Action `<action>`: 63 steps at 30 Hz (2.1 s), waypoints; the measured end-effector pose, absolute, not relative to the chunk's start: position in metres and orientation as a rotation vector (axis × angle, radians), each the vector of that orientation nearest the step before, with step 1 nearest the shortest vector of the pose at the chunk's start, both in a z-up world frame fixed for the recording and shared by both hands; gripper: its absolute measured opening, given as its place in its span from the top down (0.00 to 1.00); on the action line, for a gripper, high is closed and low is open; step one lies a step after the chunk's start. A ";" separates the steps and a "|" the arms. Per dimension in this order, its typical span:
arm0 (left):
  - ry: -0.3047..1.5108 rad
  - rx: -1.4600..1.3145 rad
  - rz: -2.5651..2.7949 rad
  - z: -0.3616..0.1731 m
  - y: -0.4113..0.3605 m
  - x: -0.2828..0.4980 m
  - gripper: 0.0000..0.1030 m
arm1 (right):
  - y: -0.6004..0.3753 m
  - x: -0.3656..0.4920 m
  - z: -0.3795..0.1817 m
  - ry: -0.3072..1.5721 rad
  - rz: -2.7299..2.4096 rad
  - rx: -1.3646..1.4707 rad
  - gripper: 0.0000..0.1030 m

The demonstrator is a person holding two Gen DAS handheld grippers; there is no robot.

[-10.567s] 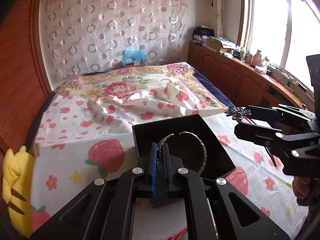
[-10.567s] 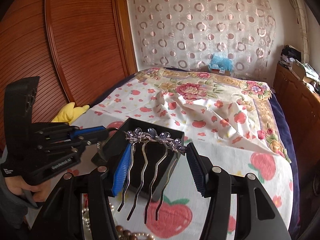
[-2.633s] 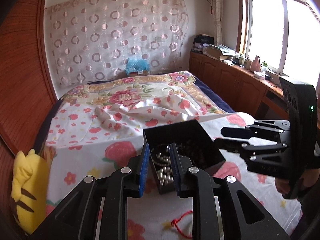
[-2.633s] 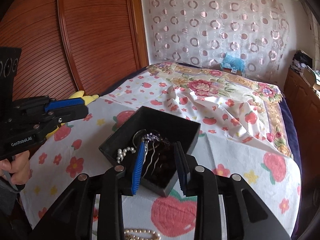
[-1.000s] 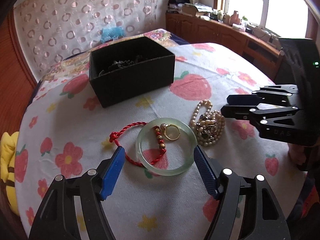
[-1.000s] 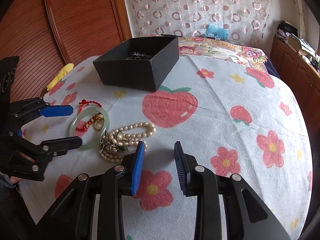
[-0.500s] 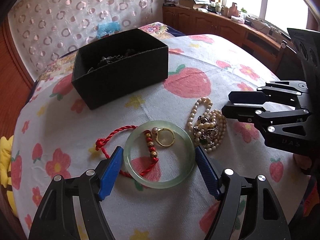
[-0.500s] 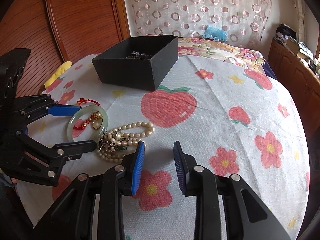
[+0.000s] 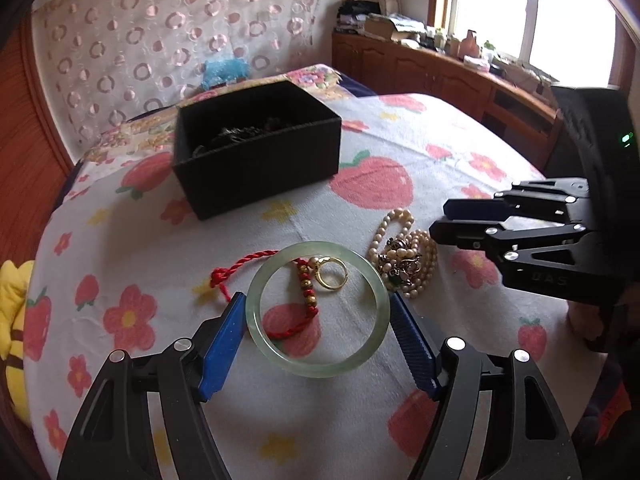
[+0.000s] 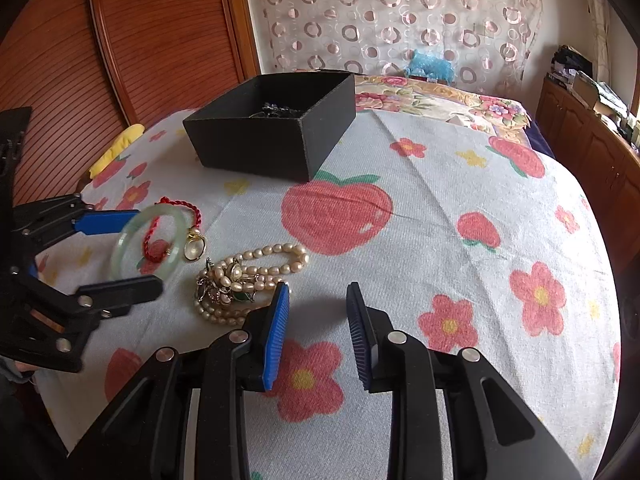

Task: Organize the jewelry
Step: 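Position both tools over the jade bangle and pearl bracelet, then grasp the long bead necklace with green pendant with the right tool, then lift the necklace with the right tool while the left tool reaches its green pendant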

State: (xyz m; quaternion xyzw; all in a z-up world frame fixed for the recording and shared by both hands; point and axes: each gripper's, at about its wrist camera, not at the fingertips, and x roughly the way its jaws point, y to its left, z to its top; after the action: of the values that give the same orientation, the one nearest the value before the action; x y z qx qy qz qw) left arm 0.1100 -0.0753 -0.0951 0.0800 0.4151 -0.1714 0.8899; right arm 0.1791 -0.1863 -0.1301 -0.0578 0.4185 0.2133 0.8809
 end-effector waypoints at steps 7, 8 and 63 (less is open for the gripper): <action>0.814 0.142 -0.353 -0.080 -0.068 0.095 0.33 | -0.179 0.181 -0.125 0.855 0.440 -0.146 0.70; 0.808 0.141 -0.351 -0.078 -0.067 0.094 0.33 | -0.178 0.183 -0.123 0.853 0.446 -0.140 0.70; 0.705 0.109 -0.311 -0.036 -0.043 0.092 0.33 | -0.148 0.174 0.044 0.552 0.535 -0.286 0.94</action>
State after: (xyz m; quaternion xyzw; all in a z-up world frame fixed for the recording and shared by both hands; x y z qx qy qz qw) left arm 0.0915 -0.0433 -0.0362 0.0533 0.3435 -0.1518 0.9253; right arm 0.1736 -0.1481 0.0440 -0.1391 0.2685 0.2600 0.9170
